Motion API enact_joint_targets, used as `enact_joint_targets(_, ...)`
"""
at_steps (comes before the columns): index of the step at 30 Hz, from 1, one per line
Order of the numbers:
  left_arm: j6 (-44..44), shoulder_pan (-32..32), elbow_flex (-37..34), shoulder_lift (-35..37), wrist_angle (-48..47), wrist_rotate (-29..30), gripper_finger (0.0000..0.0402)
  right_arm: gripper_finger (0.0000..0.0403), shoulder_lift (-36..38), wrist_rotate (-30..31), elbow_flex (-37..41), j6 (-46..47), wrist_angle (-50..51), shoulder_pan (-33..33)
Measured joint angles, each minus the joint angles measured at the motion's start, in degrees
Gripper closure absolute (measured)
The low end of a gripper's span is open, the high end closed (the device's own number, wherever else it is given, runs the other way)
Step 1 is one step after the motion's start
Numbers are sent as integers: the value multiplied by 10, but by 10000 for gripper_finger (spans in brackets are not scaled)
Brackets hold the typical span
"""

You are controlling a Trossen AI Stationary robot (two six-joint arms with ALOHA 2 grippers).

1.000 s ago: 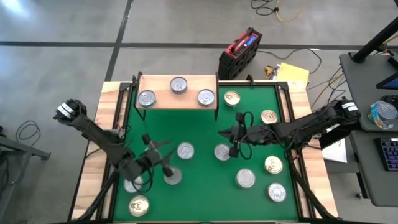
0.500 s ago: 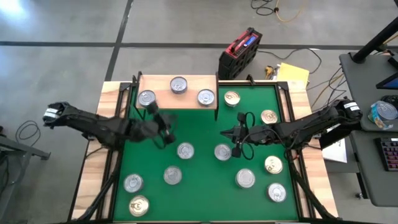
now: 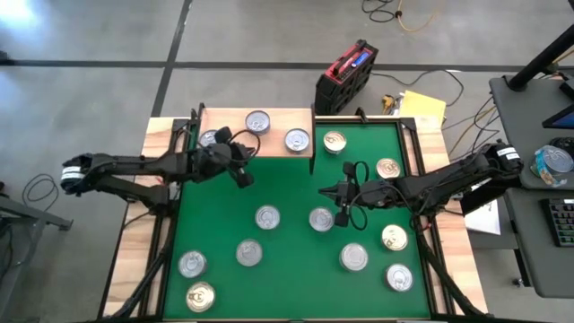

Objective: Stack canned seafood by type on shelf
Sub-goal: Put the middle left dark blue tuna can on the shelf

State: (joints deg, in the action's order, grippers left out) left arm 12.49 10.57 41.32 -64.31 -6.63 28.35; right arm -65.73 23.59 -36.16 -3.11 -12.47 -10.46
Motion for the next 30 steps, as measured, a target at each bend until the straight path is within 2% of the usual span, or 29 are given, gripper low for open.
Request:
enact_joint_targets(3, 9, 27, 0, -14, 10, -23, 401, 394, 0, 0, 0, -7, -1, 0)
enact_joint_targets(16, 48, 80, 65, -92, -12, -25, 402, 394, 0, 0, 0, -14, 3, 11)
enact_joint_targets(30, 53, 112, 67, -108, -15, -35, 401, 394, 0, 0, 0, -14, 7, 10)
